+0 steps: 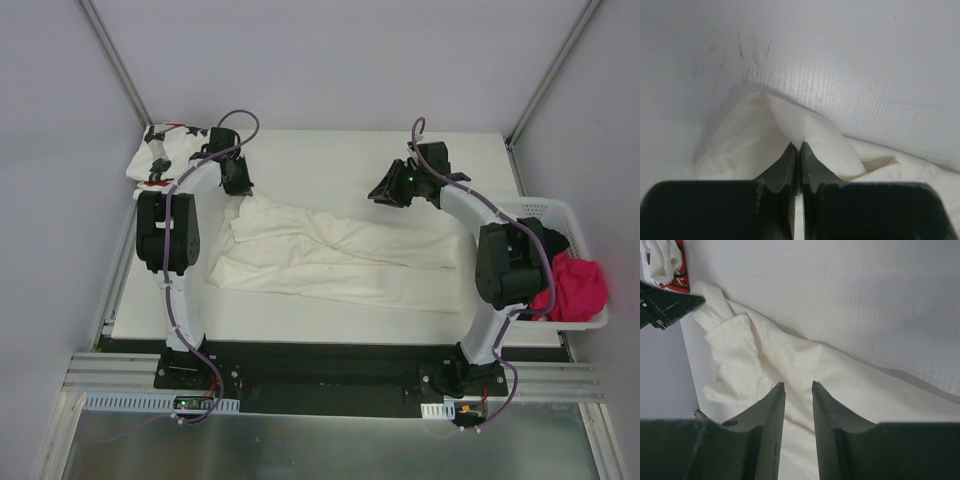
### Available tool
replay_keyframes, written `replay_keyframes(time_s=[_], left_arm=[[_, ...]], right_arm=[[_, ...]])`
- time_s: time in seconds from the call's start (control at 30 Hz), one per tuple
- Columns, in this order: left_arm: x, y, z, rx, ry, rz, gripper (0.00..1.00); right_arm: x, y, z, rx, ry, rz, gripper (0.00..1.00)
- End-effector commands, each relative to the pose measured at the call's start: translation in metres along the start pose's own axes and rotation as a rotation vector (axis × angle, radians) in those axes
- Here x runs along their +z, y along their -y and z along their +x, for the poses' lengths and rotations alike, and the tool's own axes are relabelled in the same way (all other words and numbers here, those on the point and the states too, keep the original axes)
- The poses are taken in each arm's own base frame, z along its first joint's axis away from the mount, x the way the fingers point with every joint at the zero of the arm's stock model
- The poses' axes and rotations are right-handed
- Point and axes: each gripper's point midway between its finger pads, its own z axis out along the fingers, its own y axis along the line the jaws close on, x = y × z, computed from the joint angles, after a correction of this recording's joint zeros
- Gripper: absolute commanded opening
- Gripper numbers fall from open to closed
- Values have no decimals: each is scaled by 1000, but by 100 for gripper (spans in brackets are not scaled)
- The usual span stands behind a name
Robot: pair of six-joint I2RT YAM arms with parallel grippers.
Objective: Fold and stack the t-shirts
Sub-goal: Fold the other side of the tshirt into a rectangle
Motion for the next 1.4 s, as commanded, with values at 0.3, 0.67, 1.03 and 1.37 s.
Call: replay_keyframes(time_s=[0.3,0.67,1.03,1.37], left_arm=[[-1,-2,-82,16,143,-44,0],[-9,-10,-73,18,111,-51,0],[-6,-19,-62,37,82,-69,37],[-47,-5,-72,55,139,-46,88]], right_arm=[[-29,-19,-13,-19,68,-52,31],[-26,-19,-13,-4,64,-55,31],[1,-14,2,20,7,-63,31],[38,-38,10,-19,-39,-101,32]])
